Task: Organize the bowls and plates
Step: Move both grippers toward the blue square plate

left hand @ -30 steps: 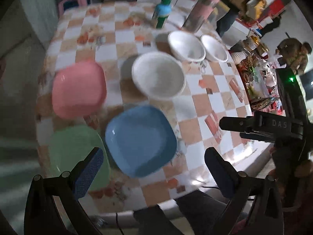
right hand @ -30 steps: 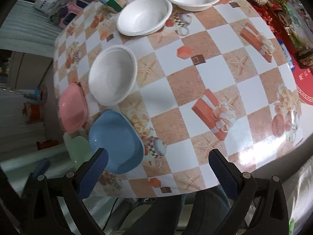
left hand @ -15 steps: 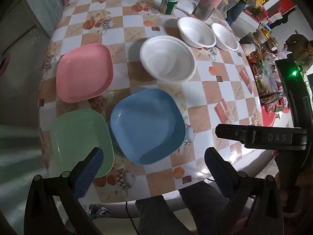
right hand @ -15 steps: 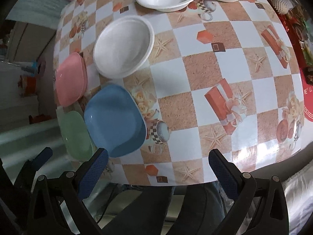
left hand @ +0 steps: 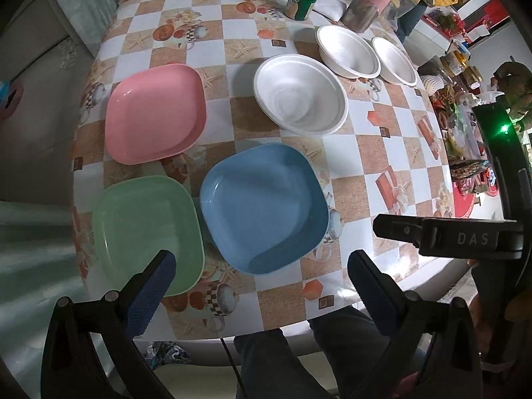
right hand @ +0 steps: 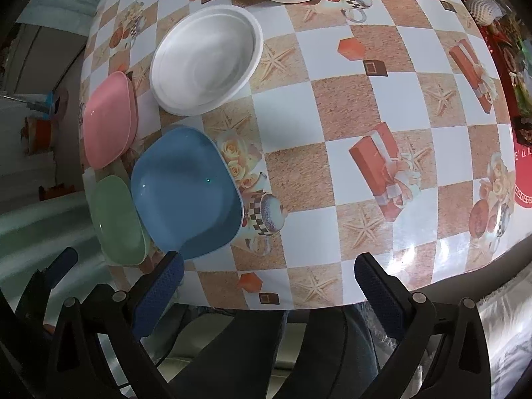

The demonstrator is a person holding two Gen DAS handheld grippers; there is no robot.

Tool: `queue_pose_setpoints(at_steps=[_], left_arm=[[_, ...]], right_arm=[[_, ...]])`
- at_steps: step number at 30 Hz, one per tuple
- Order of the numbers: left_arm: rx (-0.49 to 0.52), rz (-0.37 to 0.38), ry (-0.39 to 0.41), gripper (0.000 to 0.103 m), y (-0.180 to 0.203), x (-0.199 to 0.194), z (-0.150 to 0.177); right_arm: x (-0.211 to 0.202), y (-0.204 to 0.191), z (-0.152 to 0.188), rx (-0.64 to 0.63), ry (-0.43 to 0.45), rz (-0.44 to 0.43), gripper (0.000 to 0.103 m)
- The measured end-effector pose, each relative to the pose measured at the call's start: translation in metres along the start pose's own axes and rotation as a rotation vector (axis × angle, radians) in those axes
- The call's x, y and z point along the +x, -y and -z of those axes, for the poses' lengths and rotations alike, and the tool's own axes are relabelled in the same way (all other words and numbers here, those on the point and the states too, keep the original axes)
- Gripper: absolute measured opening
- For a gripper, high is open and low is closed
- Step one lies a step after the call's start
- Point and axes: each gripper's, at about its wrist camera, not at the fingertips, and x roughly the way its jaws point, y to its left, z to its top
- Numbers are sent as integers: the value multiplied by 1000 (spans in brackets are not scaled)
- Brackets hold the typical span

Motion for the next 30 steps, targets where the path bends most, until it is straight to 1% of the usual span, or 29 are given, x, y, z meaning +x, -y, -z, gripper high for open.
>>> queue_pose_setpoints(at_steps=[19, 30], left_arm=[[32, -8, -13, 103, 8, 1, 1], [-1, -12, -17, 103, 0, 5, 2]], right_arm=[[1, 3, 3, 17, -3, -14, 103], [3, 4, 2, 17, -13, -7, 103]])
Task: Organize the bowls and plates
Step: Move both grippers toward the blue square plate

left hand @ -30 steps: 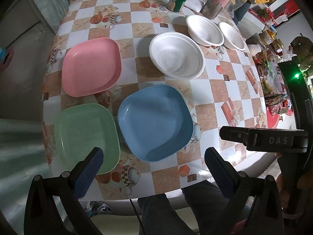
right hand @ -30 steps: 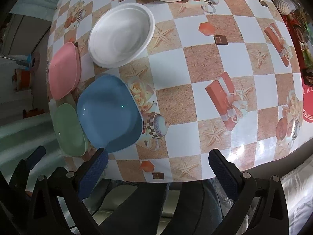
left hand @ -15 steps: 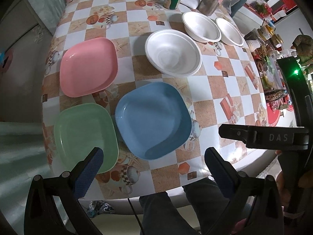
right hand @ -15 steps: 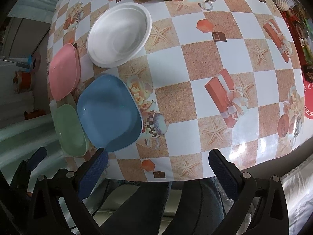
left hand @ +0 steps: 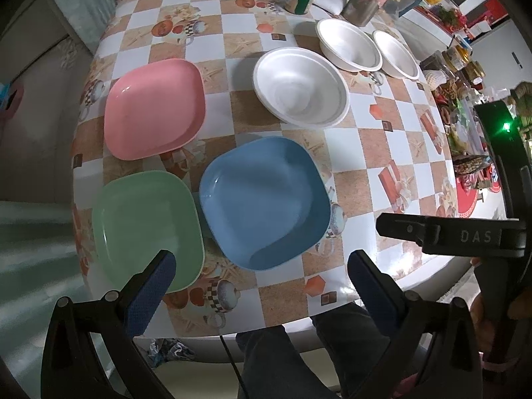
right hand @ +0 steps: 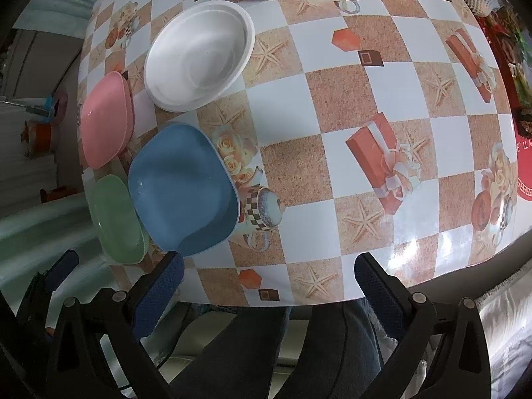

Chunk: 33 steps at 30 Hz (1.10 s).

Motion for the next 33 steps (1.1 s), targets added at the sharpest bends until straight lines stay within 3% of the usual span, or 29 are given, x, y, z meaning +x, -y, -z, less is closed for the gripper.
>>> queue_pose_setpoints(at_steps=[9, 13, 18, 21, 28, 30, 33], left_arm=[[-20, -82, -26, 103, -25, 21, 9], [-131, -69, -72, 103, -44, 28, 21], [-222, -38, -62, 103, -53, 23, 30], [-222, -65, -58, 103, -53, 21, 30], [-207, -134, -62, 103, -54, 24, 25], [-197, -138, -68, 103, -50, 29, 22], [-167, -133, -87, 103, -36, 42, 18]], right_arm=[[3, 2, -2, -7, 2, 32, 103], [14, -3, -6, -67, 9, 97, 103], [48, -21, -11, -204, -32, 195, 103], [63, -31, -20, -234, -36, 228, 103], [94, -65, -55, -316, 47, 299, 103], [103, -60, -58, -314, 45, 336, 103], [98, -34, -52, -247, 55, 290, 103]])
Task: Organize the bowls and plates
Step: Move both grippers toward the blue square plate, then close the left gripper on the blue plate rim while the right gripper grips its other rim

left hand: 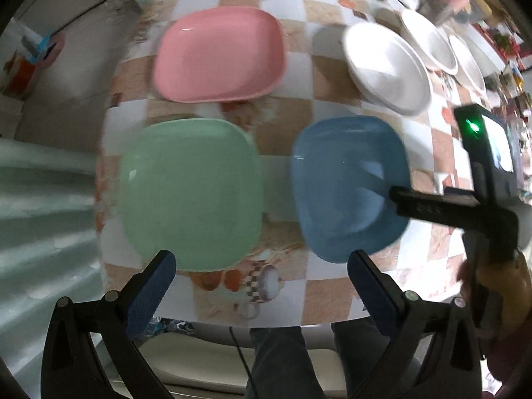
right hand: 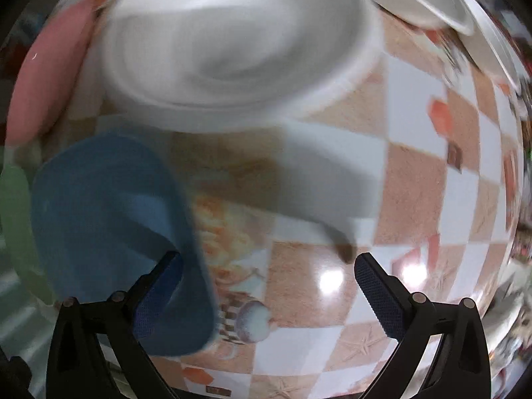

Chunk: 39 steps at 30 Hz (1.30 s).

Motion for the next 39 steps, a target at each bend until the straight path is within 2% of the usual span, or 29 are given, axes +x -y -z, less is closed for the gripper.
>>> queue_pose_setpoints(at_steps=[8, 14, 20, 25, 29, 33, 36, 39], left_arm=[[151, 2, -21, 103, 76, 32, -9], [201, -7, 1, 103, 115, 48, -26], [234, -43, -8, 103, 136, 67, -39], [267, -73, -24, 103, 140, 84, -46], [316, -84, -39, 103, 147, 92, -46], [327, -71, -47, 103, 149, 94, -50], [309, -46, -85, 103, 143, 98, -57], [328, -44, -94, 97, 140, 95, -63]], right_arm=[[8, 94, 53, 181, -57, 34, 103], [7, 140, 79, 285, -53, -33, 103], [5, 160, 83, 294, -49, -78, 103], [16, 145, 73, 283, -87, -108, 103], [14, 145, 77, 297, -67, -100, 103], [18, 148, 87, 314, -59, -112, 103], [17, 152, 86, 319, -67, -111, 103], [19, 154, 79, 355, -82, -118, 103]])
